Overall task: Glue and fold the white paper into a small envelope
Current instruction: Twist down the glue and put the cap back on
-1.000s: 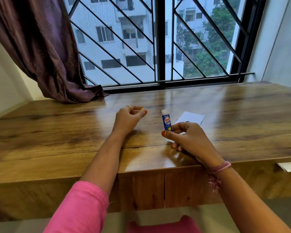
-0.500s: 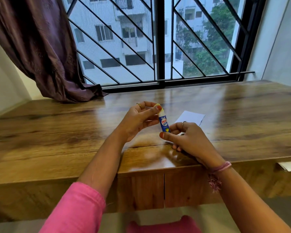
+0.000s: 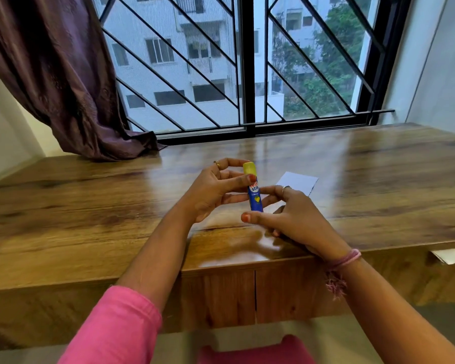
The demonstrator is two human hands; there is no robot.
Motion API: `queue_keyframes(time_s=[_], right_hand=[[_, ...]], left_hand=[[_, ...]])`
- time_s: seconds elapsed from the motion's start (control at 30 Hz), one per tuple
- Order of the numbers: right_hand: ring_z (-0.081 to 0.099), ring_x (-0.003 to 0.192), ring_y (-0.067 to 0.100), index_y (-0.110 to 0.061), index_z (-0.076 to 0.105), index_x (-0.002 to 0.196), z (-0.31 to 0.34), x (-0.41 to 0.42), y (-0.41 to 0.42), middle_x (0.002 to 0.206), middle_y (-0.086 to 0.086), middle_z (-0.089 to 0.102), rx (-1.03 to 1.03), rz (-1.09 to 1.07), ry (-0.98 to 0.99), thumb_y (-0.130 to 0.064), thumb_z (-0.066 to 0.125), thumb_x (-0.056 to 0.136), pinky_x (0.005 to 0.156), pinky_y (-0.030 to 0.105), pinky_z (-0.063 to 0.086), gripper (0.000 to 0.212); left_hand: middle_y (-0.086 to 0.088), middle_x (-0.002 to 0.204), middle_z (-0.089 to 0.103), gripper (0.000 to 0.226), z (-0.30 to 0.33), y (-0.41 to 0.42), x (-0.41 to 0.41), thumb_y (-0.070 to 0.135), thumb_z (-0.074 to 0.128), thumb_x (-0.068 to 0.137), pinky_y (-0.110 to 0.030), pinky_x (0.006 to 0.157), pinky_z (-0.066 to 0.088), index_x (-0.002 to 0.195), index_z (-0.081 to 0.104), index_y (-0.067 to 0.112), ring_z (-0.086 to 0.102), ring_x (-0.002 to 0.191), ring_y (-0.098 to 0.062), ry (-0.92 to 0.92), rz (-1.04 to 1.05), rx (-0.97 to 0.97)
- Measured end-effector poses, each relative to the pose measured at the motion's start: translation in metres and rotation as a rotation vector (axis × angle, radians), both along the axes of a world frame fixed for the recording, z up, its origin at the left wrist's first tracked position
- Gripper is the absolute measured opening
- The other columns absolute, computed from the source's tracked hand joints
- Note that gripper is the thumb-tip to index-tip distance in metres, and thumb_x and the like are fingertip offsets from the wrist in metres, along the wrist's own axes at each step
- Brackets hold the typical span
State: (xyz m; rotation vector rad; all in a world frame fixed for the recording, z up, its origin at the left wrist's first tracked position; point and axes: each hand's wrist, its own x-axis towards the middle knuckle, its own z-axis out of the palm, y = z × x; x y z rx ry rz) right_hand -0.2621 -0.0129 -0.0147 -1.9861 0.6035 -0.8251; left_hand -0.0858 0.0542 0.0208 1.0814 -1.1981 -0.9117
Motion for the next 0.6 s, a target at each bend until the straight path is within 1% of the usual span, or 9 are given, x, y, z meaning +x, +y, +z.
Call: queue_keyframes(time_s=[0.07, 0.1, 0.17, 0.23, 0.3, 0.37, 0.43, 0.47, 0.6], right_hand=[[0.066, 0.053, 0.010, -0.030, 0.036, 0.136, 0.002, -0.003, -0.003, 0.103, -0.010, 0.061, -0.037, 0.036, 0.056, -0.048, 0.085, 0.056, 0.051, 0.020, 0.051, 0.096], [0.066, 0.056, 0.009, -0.031, 0.027, 0.141, 0.005, -0.005, -0.004, 0.105, -0.010, 0.058, -0.092, 0.047, 0.078, -0.047, 0.086, 0.056, 0.054, 0.019, 0.052, 0.105], [0.062, 0.056, 0.005, -0.035, 0.013, 0.147, 0.012, -0.010, -0.009, 0.104, -0.009, 0.055, -0.287, 0.059, 0.116, -0.045, 0.084, 0.059, 0.059, 0.016, 0.049, 0.113], [0.059, 0.058, 0.008, -0.037, 0.003, 0.148, 0.019, -0.014, -0.013, 0.102, -0.007, 0.054, -0.485, 0.092, 0.168, -0.045, 0.082, 0.064, 0.062, 0.018, 0.049, 0.115], [0.056, 0.059, 0.006, -0.036, -0.003, 0.148, 0.027, -0.013, -0.016, 0.100, -0.005, 0.055, -0.610, 0.122, 0.233, -0.047, 0.079, 0.066, 0.062, 0.021, 0.049, 0.116], [0.053, 0.060, -0.002, -0.034, -0.002, 0.149, 0.032, -0.010, -0.018, 0.096, -0.006, 0.055, -0.662, 0.131, 0.289, -0.050, 0.078, 0.066, 0.061, 0.021, 0.045, 0.116], [0.051, 0.066, -0.012, -0.030, 0.004, 0.149, 0.033, -0.006, -0.020, 0.091, -0.010, 0.053, -0.684, 0.146, 0.311, -0.051, 0.078, 0.066, 0.058, 0.018, 0.039, 0.114], [0.051, 0.067, -0.013, -0.028, 0.008, 0.148, 0.032, -0.005, -0.020, 0.088, -0.012, 0.052, -0.687, 0.154, 0.299, -0.050, 0.078, 0.066, 0.057, 0.017, 0.037, 0.111], [0.051, 0.058, 0.002, -0.027, 0.017, 0.144, 0.025, -0.001, -0.021, 0.078, -0.011, 0.049, -0.660, 0.141, 0.219, -0.046, 0.077, 0.063, 0.052, 0.016, 0.037, 0.103]], left_hand=[[-0.005, 0.092, 0.074, 0.041, 0.000, 0.001, 0.000, 0.017, 0.075, 0.073, -0.030, 0.070, 0.057, 0.110, 0.060, 0.014, 0.071, 0.090, -0.024, 0.000, -0.003, 0.005], [-0.005, 0.092, 0.074, 0.040, 0.000, 0.001, 0.000, 0.017, 0.075, 0.073, -0.030, 0.070, 0.057, 0.110, 0.060, 0.015, 0.071, 0.090, -0.023, -0.005, -0.006, 0.009], [-0.006, 0.093, 0.074, 0.040, 0.000, 0.001, 0.000, 0.019, 0.075, 0.073, -0.030, 0.071, 0.057, 0.110, 0.062, 0.017, 0.071, 0.091, -0.022, -0.023, -0.013, 0.017], [-0.005, 0.094, 0.074, 0.040, 0.000, 0.001, -0.001, 0.021, 0.076, 0.072, -0.029, 0.071, 0.056, 0.110, 0.063, 0.020, 0.071, 0.091, -0.021, -0.036, -0.026, 0.020], [-0.005, 0.095, 0.074, 0.039, 0.000, 0.002, -0.001, 0.020, 0.076, 0.072, -0.029, 0.070, 0.056, 0.109, 0.064, 0.020, 0.071, 0.091, -0.021, -0.036, -0.033, 0.019], [-0.006, 0.096, 0.074, 0.036, 0.000, 0.002, -0.001, 0.019, 0.076, 0.072, -0.029, 0.071, 0.056, 0.107, 0.065, 0.020, 0.071, 0.092, -0.022, -0.030, -0.035, 0.020], [-0.006, 0.098, 0.074, 0.036, 0.000, 0.002, 0.000, 0.021, 0.077, 0.072, -0.029, 0.070, 0.056, 0.105, 0.066, 0.019, 0.071, 0.092, -0.022, -0.043, -0.031, 0.023], [-0.006, 0.098, 0.074, 0.036, 0.000, 0.002, 0.000, 0.021, 0.077, 0.071, -0.028, 0.070, 0.056, 0.105, 0.066, 0.019, 0.071, 0.092, -0.022, -0.050, -0.026, 0.026], [-0.006, 0.097, 0.074, 0.038, 0.000, 0.002, -0.001, 0.021, 0.078, 0.070, -0.025, 0.067, 0.056, 0.105, 0.065, 0.016, 0.071, 0.089, -0.019, -0.048, -0.015, 0.040]])
